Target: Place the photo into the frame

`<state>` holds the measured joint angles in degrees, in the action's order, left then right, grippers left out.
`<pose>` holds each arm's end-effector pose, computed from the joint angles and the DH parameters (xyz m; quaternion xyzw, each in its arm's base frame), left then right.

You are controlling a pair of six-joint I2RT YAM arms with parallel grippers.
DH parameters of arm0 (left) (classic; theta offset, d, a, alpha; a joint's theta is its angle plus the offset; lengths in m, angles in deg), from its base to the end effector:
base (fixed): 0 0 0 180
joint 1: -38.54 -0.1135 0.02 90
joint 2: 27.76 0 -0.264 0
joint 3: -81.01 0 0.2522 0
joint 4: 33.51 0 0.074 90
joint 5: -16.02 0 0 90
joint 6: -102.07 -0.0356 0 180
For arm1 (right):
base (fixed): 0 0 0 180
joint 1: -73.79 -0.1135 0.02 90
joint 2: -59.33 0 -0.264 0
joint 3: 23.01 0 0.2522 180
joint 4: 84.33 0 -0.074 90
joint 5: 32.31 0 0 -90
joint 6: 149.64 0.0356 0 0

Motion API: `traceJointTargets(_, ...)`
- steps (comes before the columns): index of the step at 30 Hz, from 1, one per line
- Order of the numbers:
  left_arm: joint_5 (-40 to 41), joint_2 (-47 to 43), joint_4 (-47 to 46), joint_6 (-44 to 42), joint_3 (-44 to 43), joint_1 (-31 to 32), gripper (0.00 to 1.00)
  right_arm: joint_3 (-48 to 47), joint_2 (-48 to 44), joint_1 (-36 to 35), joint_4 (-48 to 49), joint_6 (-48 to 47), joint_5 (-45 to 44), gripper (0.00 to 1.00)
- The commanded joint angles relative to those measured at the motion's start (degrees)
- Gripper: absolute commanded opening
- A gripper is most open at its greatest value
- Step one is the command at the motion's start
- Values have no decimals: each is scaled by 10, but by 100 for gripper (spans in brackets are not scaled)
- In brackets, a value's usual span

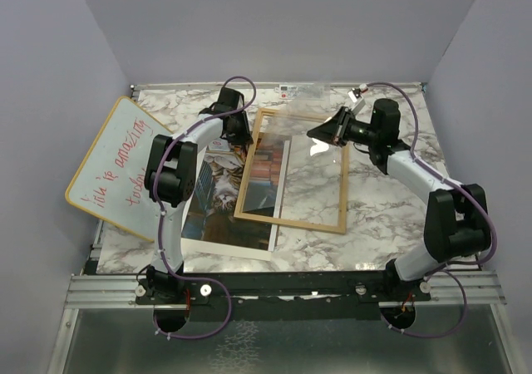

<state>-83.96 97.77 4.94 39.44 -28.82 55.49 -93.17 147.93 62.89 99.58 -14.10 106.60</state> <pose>0.4574 -0.1459 0.1717 -0.0594 0.9464 -0.1923 0.2527 0.3357 0.0920 0.2732 -0.0276 0.7627 0.5519 0.3361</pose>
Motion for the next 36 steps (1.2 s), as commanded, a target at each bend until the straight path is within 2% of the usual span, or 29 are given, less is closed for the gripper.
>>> traceJointTargets(1, 6, 28, 10, 0, 1, -3, 26, -30, 13, -4, 8, -28, 21, 1)
traceJointTargets(9, 0, 36, 11, 1, 1, -3, 5, -45, 27, -8, 8, -49, 31, 1)
traceJointTargets(12, 1, 36, 12, 1, 2, -3, 0, -50, 32, -11, 5, -55, 36, 1)
traceJointTargets(23, 8, 37, 12, 2, -1, -5, 0, -67, 43, -15, -26, -86, 38, 1)
traceJointTargets(29, 8, 39, 13, 1, -2, -6, 0, -56, 63, -15, -28, -87, 23, 1)
traceJointTargets(36, 1, 46, 15, 0, -3, -6, 0, -48, 69, -15, -74, -98, -16, 1)
